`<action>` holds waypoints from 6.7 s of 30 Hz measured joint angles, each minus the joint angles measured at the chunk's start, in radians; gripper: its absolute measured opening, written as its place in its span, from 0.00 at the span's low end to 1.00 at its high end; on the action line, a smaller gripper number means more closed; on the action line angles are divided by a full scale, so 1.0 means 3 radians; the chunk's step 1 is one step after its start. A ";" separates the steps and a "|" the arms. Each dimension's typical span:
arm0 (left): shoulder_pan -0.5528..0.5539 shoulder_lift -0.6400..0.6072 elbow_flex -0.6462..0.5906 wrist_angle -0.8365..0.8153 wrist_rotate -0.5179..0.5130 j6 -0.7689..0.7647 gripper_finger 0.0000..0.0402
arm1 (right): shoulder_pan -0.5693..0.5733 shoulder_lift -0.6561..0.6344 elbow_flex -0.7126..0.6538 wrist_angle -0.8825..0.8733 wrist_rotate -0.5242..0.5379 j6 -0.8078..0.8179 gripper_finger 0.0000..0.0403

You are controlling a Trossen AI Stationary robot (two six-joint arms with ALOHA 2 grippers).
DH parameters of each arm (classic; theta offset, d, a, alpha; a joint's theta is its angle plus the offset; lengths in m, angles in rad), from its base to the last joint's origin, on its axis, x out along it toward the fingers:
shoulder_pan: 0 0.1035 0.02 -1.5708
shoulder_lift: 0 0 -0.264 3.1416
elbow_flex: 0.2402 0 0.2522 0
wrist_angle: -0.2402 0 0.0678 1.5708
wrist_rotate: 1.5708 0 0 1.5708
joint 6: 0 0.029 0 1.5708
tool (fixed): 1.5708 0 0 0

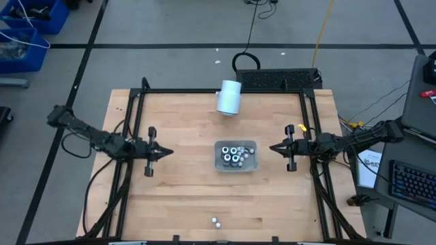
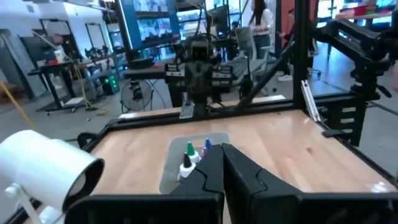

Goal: Pick & Place food coloring
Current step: Put the small red food coloring bottle into the gray bin

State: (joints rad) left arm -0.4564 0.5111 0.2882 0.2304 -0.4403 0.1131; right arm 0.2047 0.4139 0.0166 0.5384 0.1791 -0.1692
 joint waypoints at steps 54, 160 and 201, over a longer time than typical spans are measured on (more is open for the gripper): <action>0.0982 -0.0854 -0.0383 -0.1245 0.0086 -0.1070 0.09 | 0.0872 0.1608 0.1329 -0.0831 0.0332 0.0414 0.00; 0.0980 -0.0832 -0.0865 -0.0157 -0.0027 -0.0450 0.09 | 0.1286 0.5772 0.5067 -0.2056 -0.0415 0.0587 0.34; 0.0980 -0.0831 -0.0865 -0.0186 -0.0027 -0.0453 0.09 | 0.1259 0.5901 0.5069 -0.1971 -0.0430 0.0701 0.30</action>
State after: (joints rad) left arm -0.1622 0.2619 0.0288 0.1745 -0.4484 -0.0227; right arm 0.5823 2.1841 1.5372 -0.0528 0.0502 0.0410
